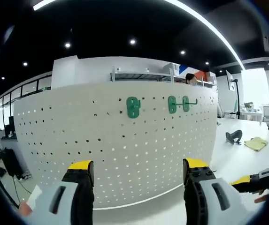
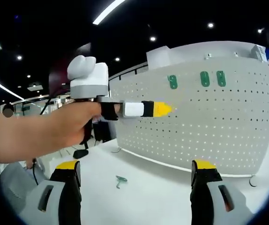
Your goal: Insert the hook assembly into the mounting plate slot until the hook locks in place.
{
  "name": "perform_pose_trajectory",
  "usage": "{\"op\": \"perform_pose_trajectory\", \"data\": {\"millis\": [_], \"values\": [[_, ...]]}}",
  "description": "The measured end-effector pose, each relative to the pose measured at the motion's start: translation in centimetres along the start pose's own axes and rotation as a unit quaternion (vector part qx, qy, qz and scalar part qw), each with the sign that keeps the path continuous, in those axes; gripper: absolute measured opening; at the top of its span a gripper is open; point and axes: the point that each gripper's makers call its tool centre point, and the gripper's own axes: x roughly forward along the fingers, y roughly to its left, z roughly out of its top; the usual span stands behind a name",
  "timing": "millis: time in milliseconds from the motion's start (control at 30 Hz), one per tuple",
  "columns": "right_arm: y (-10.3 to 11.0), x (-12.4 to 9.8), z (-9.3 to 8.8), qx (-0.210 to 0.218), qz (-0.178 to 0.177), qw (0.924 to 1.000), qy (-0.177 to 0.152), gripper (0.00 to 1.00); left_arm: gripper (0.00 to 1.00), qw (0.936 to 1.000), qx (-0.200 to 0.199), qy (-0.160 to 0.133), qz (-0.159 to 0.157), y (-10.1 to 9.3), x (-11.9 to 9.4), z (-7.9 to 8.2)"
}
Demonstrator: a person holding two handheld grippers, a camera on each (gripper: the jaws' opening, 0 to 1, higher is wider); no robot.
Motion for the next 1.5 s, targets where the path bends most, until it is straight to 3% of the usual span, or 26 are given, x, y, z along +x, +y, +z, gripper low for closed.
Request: {"op": "perform_pose_trajectory", "data": {"millis": [267, 1500], "values": [[0.8, 0.0, -0.2, 0.001, 0.009, 1.0, 0.002, 1.0, 0.79, 0.9997, 0.0, 0.024, 0.002, 1.1, -1.7, -2.8], [2.3, -0.2, -0.7, 0.0, 0.029, 0.9995, 0.007, 1.0, 0.78, 0.9979, 0.001, 0.061, -0.021, 3.3, -8.6, -8.6]]}}
